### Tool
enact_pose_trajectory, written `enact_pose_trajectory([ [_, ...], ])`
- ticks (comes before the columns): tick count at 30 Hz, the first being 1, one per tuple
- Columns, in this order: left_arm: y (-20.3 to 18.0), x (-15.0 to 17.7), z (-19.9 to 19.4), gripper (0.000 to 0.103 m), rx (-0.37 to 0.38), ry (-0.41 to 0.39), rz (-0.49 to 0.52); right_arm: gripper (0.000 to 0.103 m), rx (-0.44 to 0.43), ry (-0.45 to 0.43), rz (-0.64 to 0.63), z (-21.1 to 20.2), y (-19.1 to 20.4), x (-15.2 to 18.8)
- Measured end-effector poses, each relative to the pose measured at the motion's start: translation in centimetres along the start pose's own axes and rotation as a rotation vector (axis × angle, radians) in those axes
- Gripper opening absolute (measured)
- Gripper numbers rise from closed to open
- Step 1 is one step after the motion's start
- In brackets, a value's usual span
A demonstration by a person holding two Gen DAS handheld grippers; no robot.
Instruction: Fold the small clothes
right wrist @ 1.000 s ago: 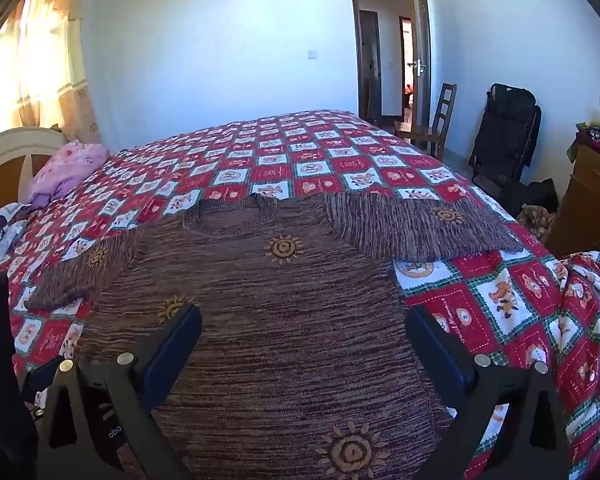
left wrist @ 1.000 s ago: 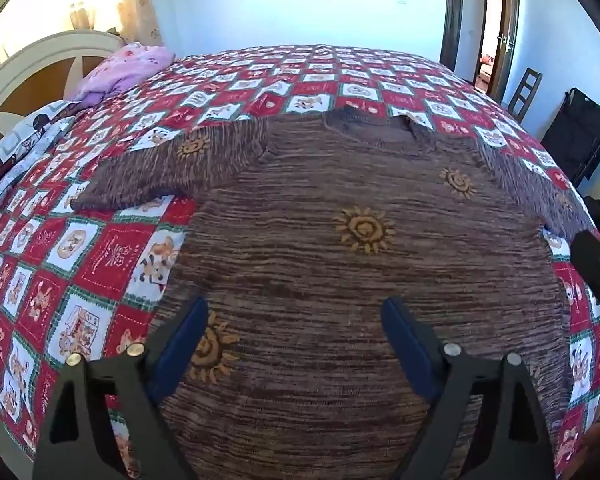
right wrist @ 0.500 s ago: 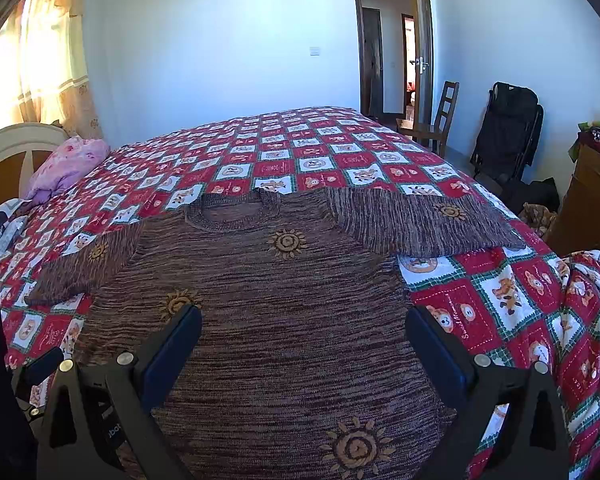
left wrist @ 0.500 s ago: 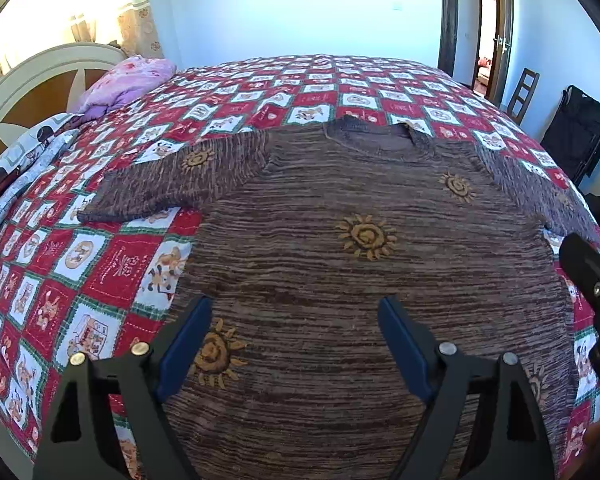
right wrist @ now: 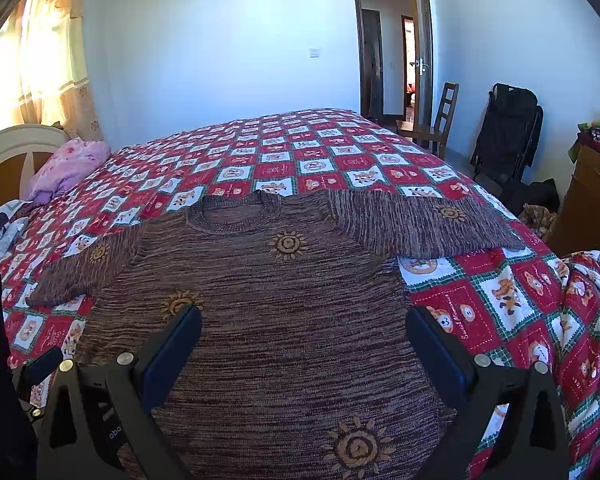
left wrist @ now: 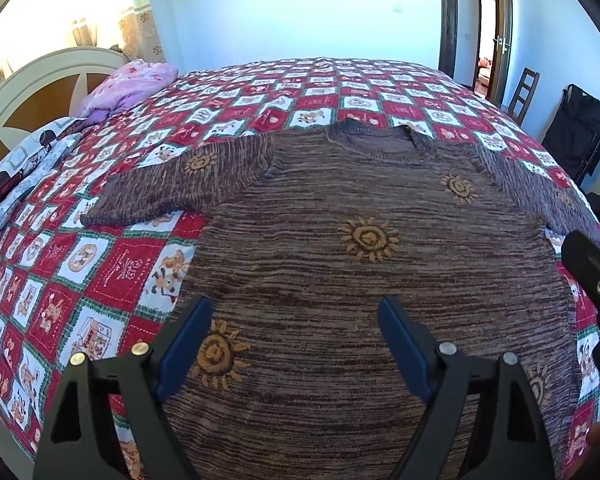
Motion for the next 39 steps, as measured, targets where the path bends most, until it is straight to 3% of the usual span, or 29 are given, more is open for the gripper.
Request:
enact_pose_trajectory([
  [39, -0.2, -0.03, -0.29, 0.087, -0.019, -0.01, 0.011, 0.102, -0.007, 0.0, 0.006, -0.03, 0.03, 0.33],
])
Point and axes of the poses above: each gripper's, at about its wrist camera, not at the fingertips, and z roughly the way its jaws point, y to its left, x to its underside, the point moved 3 cm from there along z, roughly the way its jaws point, and after that the axes turned 3 degrees about -x, right-handed, at the moved point
